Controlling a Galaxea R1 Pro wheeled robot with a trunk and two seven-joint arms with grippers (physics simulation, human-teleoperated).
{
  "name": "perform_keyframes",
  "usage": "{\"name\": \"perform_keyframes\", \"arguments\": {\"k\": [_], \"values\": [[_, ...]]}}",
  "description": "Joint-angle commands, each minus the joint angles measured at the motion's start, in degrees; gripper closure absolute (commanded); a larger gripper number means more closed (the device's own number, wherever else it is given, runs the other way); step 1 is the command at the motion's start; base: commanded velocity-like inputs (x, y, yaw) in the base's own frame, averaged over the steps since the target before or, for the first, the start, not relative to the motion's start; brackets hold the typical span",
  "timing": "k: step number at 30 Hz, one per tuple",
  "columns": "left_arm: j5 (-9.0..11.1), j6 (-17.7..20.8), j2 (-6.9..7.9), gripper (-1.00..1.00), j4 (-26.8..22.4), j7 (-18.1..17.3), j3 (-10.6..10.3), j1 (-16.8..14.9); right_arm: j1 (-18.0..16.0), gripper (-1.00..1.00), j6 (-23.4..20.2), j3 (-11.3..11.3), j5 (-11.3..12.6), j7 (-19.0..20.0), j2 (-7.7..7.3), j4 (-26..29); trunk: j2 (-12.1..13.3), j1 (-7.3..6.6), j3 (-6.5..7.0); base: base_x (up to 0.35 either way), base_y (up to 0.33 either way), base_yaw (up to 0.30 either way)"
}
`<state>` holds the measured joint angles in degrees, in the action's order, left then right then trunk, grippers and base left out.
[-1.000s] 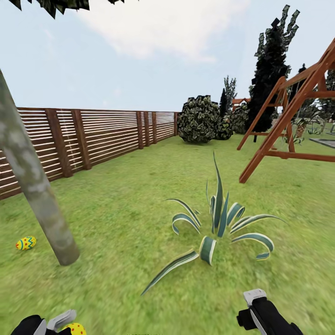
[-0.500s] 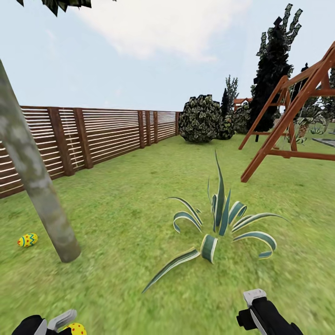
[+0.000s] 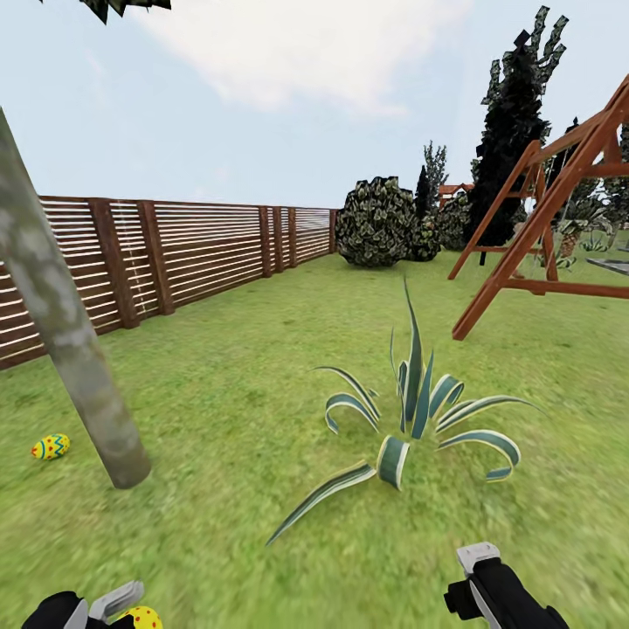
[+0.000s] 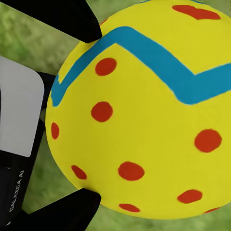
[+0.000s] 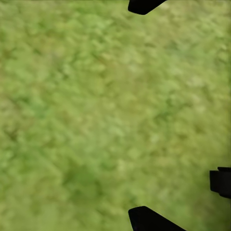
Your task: Take the three Easter eggs out of the wicker basket on the lawn in the garden, then place them on the lawn next to a single tree (choose any tree) so that all three eggs are next to the same tree and none are left in the basket.
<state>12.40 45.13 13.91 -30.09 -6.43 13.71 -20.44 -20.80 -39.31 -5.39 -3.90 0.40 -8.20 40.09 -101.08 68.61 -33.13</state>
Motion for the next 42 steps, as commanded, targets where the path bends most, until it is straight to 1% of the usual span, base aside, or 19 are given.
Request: {"name": "perform_keyframes", "arguments": {"k": [1,9,22,28,42], "values": [[-0.2,0.3,-0.04,1.0,-0.1,-0.2,0.3,0.0,0.0,-1.0,-0.3,-0.3,-0.4,0.0,-0.06,0.1,0.0,0.0,-0.07,0.0,0.0,0.0],[0.1,0.2,0.04,1.0,0.0,-0.4,0.5,0.0,0.0,-1.0,-0.3,-0.2,-0.4,0.0,-0.06,0.1,0.0,0.0,-0.07,0.02,0.01,0.0],[0.1,0.1,0.06,1.0,0.2,-0.4,0.4,0.0,0.0,-1.0,-0.3,-0.2,-0.4,0.0,-0.06,0.1,0.0,0.0,-0.07,0.32,0.018,0.0],[0.1,0.2,0.06,1.0,0.2,-0.4,0.4,0.0,0.0,-1.0,-0.3,-0.2,-0.4,0.0,-0.06,0.1,0.0,0.0,-0.07,0.118,0.019,0.0],[0.2,0.2,0.3,1.0,0.1,-0.4,0.7,0.0,0.0,-1.0,-0.3,-0.2,-0.3,0.0,-0.21,0.1,-5.7,3.08,-2.58,0.001,0.0,0.0]]}}
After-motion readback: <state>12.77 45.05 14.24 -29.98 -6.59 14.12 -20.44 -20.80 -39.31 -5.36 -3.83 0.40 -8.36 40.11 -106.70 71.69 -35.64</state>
